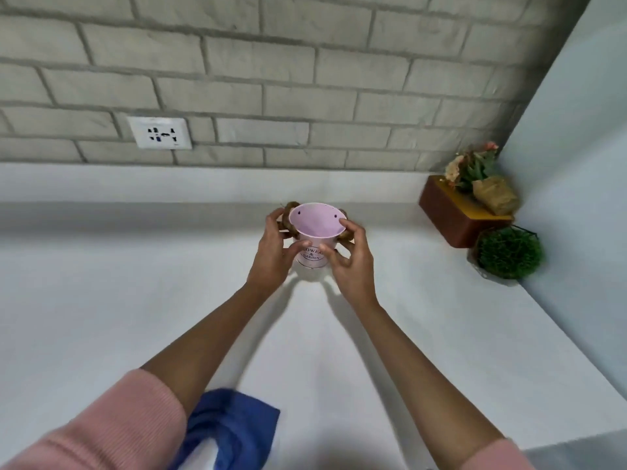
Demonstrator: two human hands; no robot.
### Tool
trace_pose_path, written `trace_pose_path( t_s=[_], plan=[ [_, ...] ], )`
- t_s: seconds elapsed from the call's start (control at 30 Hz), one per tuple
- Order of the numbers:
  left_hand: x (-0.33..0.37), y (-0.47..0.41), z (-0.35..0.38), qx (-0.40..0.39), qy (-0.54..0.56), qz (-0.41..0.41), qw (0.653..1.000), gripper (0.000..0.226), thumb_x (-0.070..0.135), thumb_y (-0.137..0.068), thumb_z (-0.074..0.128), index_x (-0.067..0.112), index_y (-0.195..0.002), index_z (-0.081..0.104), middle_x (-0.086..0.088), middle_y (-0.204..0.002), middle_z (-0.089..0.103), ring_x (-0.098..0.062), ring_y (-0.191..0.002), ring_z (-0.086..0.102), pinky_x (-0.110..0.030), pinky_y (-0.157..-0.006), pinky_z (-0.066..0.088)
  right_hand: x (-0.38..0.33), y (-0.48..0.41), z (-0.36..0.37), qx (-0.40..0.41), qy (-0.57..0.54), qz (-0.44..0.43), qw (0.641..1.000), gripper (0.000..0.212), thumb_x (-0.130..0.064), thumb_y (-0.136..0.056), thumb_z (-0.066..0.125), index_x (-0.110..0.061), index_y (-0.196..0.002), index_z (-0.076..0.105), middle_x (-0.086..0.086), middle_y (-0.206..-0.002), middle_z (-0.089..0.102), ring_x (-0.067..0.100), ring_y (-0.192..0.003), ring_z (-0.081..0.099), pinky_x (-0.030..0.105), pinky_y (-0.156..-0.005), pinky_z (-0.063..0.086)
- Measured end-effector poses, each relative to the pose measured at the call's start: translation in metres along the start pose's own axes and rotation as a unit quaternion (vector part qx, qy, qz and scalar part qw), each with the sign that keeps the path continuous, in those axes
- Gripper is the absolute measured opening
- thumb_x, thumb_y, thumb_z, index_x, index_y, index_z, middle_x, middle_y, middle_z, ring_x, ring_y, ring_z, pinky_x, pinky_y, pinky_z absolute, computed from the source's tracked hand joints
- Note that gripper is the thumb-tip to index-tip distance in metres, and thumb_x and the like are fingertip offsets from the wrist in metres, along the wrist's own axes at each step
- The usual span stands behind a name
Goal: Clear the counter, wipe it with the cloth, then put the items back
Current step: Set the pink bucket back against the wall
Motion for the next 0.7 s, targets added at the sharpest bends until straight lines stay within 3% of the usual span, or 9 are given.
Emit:
trace_pose_path(
  t_s=[0.1, 0.2, 0.3, 0.37, 0.43, 0.5, 0.57, 0.7],
  plan=[
    [-0.023, -0.003, -0.079, 0.028, -0.033, -0.006, 0.999, 0.062, 0.007, -0.082, 0.068, 0.002, -0.135, 0.036, -0.004, -0.131, 0.048, -0.016, -0.1, 0.056, -0.018, -0.091, 0.047, -0.008, -0.001, 0.084, -0.036, -0.039, 0.016, 0.998, 0.056, -0.008, -0.081, 0.072, -0.011, -0.129, 0.043, 0.008, -0.128, 0.052, 0.004, -0.102, 0.055, 0.012, -0.086, 0.048],
    [-0.052, -0.005, -0.153, 0.049, -0.052, -0.037, 0.997, 0.061, 0.003, -0.083, 0.067, -0.001, -0.136, 0.037, -0.015, -0.132, 0.048, -0.025, -0.109, 0.054, -0.029, -0.096, 0.046, -0.012, -0.001, 0.166, -0.072, -0.071, 0.033, 0.994, 0.064, -0.003, -0.08, 0.072, -0.015, -0.132, 0.037, -0.001, -0.124, 0.051, 0.008, -0.106, 0.055, 0.014, -0.088, 0.049],
    [-0.079, -0.007, -0.21, 0.069, -0.058, -0.063, 0.994, 0.06, 0.001, -0.082, 0.067, -0.003, -0.134, 0.036, -0.019, -0.131, 0.046, -0.022, -0.109, 0.052, -0.028, -0.096, 0.044, -0.011, -0.005, 0.234, -0.109, -0.087, 0.058, 0.989, 0.068, 0.008, -0.077, 0.069, -0.017, -0.131, 0.035, -0.003, -0.12, 0.049, -0.005, -0.101, 0.054, 0.005, -0.079, 0.046],
    [-0.096, -0.009, -0.243, 0.078, -0.051, -0.077, 0.993, 0.061, -0.001, -0.081, 0.067, -0.002, -0.133, 0.035, -0.021, -0.129, 0.045, -0.02, -0.108, 0.051, -0.03, -0.096, 0.044, -0.009, -0.011, 0.274, -0.13, -0.08, 0.062, 0.986, 0.065, 0.012, -0.074, 0.07, -0.018, -0.126, 0.043, 0.004, -0.119, 0.052, -0.008, -0.095, 0.055, 0.006, -0.076, 0.047],
    [-0.112, -0.012, -0.269, 0.084, -0.038, -0.098, 0.991, 0.061, -0.001, -0.081, 0.068, -0.001, -0.132, 0.035, -0.02, -0.127, 0.047, -0.024, -0.109, 0.052, -0.034, -0.096, 0.046, -0.008, -0.017, 0.306, -0.142, -0.073, 0.063, 0.985, 0.062, 0.012, -0.072, 0.071, -0.02, -0.119, 0.048, -0.001, -0.111, 0.057, -0.008, -0.093, 0.058, 0.008, -0.077, 0.049],
    [-0.127, -0.02, -0.292, 0.087, -0.024, -0.118, 0.989, 0.063, 0.0, -0.08, 0.069, 0.001, -0.132, 0.034, -0.016, -0.123, 0.049, -0.029, -0.111, 0.054, -0.042, -0.096, 0.048, -0.005, -0.025, 0.336, -0.148, -0.07, 0.068, 0.984, 0.061, 0.012, -0.07, 0.073, -0.019, -0.117, 0.05, -0.005, -0.108, 0.058, 0.0, -0.096, 0.059, 0.012, -0.079, 0.051],
    [-0.141, -0.031, -0.312, 0.09, -0.018, -0.13, 0.987, 0.065, 0.001, -0.079, 0.071, 0.003, -0.132, 0.034, -0.015, -0.123, 0.051, -0.031, -0.112, 0.055, -0.045, -0.094, 0.05, -0.002, -0.034, 0.361, -0.151, -0.073, 0.076, 0.983, 0.064, 0.014, -0.067, 0.074, -0.01, -0.121, 0.051, 0.005, -0.115, 0.059, 0.013, -0.104, 0.056, 0.016, -0.083, 0.052],
    [-0.164, -0.06, -0.341, 0.109, -0.018, -0.133, 0.985, 0.067, 0.004, -0.076, 0.074, 0.005, -0.132, 0.037, -0.017, -0.125, 0.054, -0.03, -0.112, 0.057, -0.033, -0.089, 0.049, 0.008, -0.06, 0.4, -0.15, -0.046, 0.1, 0.983, 0.076, 0.011, -0.065, 0.078, -0.003, -0.131, 0.044, 0.017, -0.133, 0.048, 0.025, -0.122, 0.051, 0.037, -0.098, 0.05]
  ],
)
Point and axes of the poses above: each hand's wrist, its own y-axis away from the middle knuckle, its own z-axis out of the palm, x = y × z, the point moved 7 cm from there along -y, towards the middle knuckle
